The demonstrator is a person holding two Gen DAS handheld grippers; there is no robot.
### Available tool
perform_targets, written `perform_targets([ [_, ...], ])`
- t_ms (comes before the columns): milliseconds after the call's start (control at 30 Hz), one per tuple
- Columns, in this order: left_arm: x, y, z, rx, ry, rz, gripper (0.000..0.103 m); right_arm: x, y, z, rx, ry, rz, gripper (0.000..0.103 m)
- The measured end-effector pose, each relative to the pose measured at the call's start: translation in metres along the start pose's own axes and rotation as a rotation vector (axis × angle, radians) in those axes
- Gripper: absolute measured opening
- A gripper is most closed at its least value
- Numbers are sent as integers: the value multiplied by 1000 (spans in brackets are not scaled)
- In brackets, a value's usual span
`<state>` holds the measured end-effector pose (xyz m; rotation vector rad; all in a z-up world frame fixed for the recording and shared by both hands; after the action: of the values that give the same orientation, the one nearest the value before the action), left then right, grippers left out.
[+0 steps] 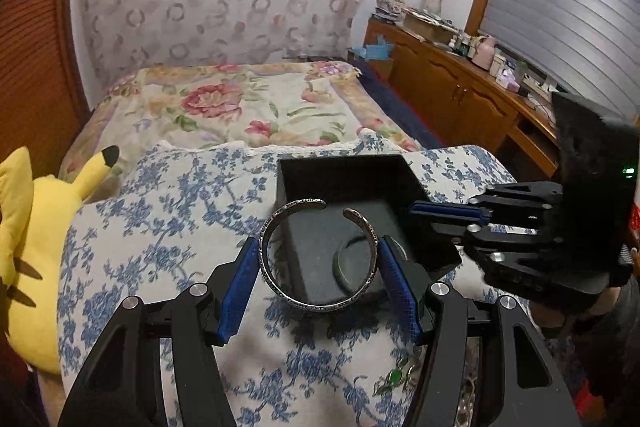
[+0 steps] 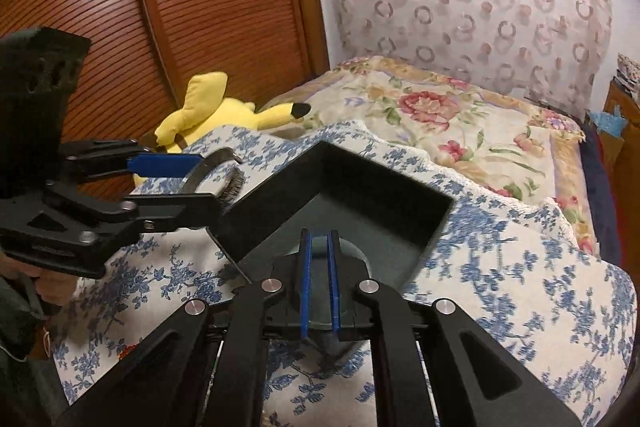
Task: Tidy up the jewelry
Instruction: 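Carry both bangles into the black box and open both tools to release, then move both tools back over the jewelry pile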
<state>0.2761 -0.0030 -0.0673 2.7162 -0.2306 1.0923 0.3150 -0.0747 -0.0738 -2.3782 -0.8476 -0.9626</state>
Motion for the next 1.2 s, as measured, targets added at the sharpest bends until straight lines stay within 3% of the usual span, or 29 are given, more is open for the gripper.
perform_targets([
  [233, 10, 18, 25, 3, -30, 66, 58, -12, 24, -28, -91, 28, 25, 10],
  [567, 4, 31, 45, 50, -54, 129, 58, -40, 32, -50, -147, 38, 73, 10],
  [867, -5, 42, 10, 39, 3, 122, 61, -64, 15, -80, -179, 62, 95, 10],
  [1200, -68, 41, -43, 36, 43, 87, 70, -110, -35, -90, -148, 57, 86, 10],
])
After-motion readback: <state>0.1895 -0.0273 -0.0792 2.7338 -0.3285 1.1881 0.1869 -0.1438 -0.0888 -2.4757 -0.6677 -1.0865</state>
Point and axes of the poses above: each gripper's, at about its wrist camera, not at the fingertips, and z roughly the way its jaws point, y to its right, x to its top, the point moved 7 cm from there along z, roughly the way its jaws point, and after that the axes turned 1 degree about x, right-handed, at the moved point
